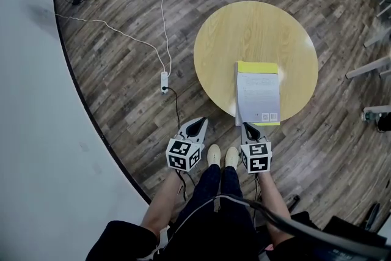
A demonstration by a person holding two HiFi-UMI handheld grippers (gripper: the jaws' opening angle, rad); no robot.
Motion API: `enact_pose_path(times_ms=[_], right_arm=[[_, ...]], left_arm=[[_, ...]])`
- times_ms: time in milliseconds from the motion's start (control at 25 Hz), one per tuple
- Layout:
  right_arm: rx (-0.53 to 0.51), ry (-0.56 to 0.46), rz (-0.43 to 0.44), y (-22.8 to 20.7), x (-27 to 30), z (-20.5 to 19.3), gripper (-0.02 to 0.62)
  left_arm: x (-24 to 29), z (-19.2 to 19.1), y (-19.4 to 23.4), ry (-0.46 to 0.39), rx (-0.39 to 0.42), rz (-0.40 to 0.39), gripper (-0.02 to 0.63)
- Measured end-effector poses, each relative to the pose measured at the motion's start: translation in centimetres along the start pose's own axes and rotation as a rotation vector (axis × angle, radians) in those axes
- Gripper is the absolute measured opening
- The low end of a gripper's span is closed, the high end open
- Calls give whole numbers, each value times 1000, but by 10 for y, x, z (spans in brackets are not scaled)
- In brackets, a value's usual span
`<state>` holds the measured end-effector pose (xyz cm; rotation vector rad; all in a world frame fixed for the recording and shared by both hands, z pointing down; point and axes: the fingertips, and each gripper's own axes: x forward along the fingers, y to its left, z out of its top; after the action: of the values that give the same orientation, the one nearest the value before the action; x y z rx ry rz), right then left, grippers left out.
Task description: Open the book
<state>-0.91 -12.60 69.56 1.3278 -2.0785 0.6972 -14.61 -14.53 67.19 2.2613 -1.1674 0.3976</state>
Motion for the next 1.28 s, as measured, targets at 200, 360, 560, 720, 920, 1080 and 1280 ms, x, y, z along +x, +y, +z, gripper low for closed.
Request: enact_pose_path(times_ms=[200,360,560,720,920,1080,1280], right_arm=[[12,-42,-32,-18,-18,16,3],[26,-77,-71,-39,-39,25,3],[52,-117,-132,-71,-68,30,3],[78,-148,-188,-101,-90,33,3],[115,-161,-257,-141,-119,28,3],[151,-161,-307,-170,-133,18,3],[187,-149,-343,-200,-143,1,3]], left_arm=[[7,21,-14,-20,32,-24,-2],[14,34,-32,-33,59,-51,-2],[27,47,-62,-43,89,-95,-2],[43,58,-88,-46,118,-140,-2],[65,73,-128,-46,156,-196,-2],[84,80,-152,-39,183,-234,-2],[106,79,-178,-19,203,-270,-2]])
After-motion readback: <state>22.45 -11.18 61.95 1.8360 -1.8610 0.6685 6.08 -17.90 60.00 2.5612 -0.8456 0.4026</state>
